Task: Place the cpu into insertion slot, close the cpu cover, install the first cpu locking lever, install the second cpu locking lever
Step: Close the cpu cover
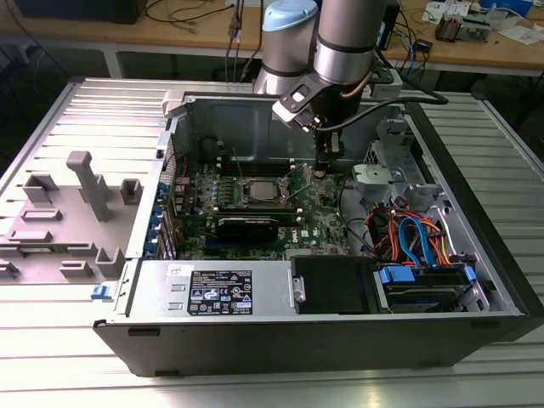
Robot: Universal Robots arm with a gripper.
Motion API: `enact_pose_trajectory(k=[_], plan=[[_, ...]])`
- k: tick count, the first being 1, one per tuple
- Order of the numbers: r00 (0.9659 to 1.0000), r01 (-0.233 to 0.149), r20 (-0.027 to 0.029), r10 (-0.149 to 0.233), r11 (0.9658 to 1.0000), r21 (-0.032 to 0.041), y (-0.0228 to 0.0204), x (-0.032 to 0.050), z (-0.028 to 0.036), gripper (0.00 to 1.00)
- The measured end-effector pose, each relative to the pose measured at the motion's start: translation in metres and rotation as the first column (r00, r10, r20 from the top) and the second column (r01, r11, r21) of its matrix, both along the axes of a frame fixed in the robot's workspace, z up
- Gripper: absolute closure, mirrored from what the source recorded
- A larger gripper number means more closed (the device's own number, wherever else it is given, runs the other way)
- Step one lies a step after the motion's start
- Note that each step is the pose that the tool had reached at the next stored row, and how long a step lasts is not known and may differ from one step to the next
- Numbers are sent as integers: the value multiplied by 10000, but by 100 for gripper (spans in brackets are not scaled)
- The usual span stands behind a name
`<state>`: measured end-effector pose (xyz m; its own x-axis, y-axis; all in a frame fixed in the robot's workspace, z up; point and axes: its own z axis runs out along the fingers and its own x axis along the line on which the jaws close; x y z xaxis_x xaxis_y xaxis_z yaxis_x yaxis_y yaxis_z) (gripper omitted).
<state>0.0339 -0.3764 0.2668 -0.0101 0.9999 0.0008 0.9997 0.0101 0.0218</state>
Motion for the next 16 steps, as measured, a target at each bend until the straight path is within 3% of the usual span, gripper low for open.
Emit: enact_pose_trajectory(k=[5, 16], plan=[[10000, 0, -34, 0, 10000, -2, 0, 64, -23, 89], [10000, 0, -34, 0, 10000, 0, 0, 69, -24, 89]])
